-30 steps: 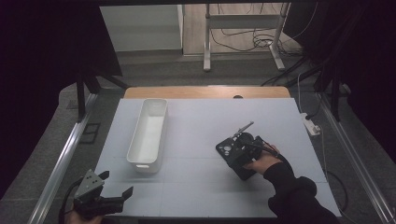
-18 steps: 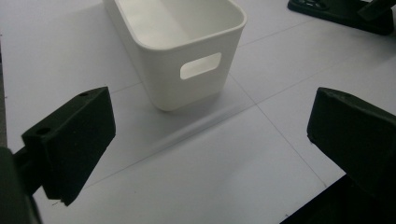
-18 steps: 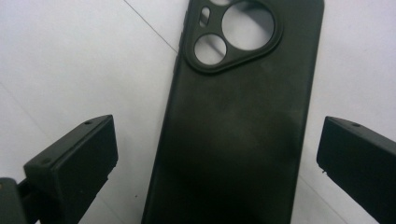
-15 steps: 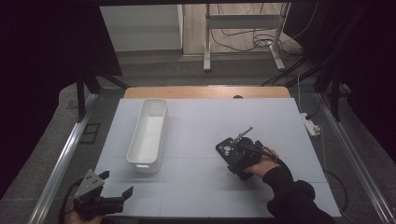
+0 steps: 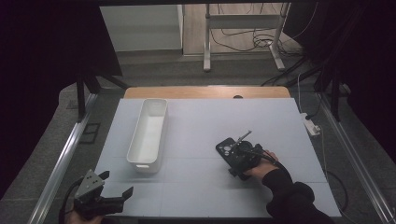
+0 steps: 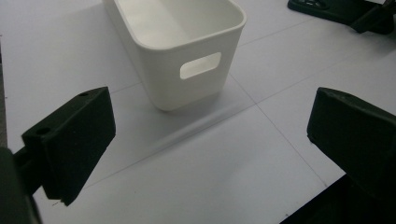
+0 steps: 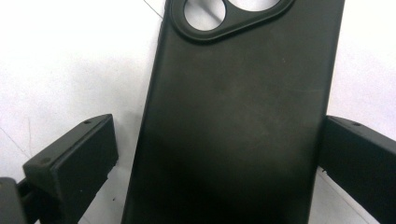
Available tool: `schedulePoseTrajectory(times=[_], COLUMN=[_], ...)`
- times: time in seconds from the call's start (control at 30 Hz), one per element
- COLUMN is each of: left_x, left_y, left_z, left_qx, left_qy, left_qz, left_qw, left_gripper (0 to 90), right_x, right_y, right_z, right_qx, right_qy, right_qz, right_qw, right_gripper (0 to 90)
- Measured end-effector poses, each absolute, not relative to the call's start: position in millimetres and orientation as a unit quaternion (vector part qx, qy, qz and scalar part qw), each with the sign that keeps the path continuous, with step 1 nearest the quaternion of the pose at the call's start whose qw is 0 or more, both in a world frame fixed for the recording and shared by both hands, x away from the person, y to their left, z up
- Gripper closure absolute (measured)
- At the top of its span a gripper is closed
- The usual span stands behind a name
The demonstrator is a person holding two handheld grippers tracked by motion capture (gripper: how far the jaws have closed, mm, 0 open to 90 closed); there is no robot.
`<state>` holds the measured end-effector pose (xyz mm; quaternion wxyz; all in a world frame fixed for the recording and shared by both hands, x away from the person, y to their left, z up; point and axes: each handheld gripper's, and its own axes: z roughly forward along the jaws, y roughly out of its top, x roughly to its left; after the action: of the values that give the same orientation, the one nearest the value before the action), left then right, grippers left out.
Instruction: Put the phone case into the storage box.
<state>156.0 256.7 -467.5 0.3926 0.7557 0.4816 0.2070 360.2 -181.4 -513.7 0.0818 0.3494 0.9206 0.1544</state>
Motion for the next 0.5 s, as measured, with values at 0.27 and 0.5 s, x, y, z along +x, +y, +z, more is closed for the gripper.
schedulePoseTrajectory(times=[0.27, 0.5], left_x=[156.3, 157.3], left_y=[257.2, 256.8], left_z=[-467.4, -467.6], left_qx=[0.756, 0.761], left_qy=[0.482, 0.478], left_qz=[0.205, 0.199], left_qw=[0.392, 0.392], left_gripper=[1.8, 2.2], right_x=[359.7, 360.8], right_y=[-182.3, -185.7], right_z=[-511.7, -507.2], right_qx=[0.362, 0.370], right_qy=[0.916, 0.913], right_qz=[0.153, 0.151], right_qw=[0.082, 0.080], right_gripper=[6.0, 13.9])
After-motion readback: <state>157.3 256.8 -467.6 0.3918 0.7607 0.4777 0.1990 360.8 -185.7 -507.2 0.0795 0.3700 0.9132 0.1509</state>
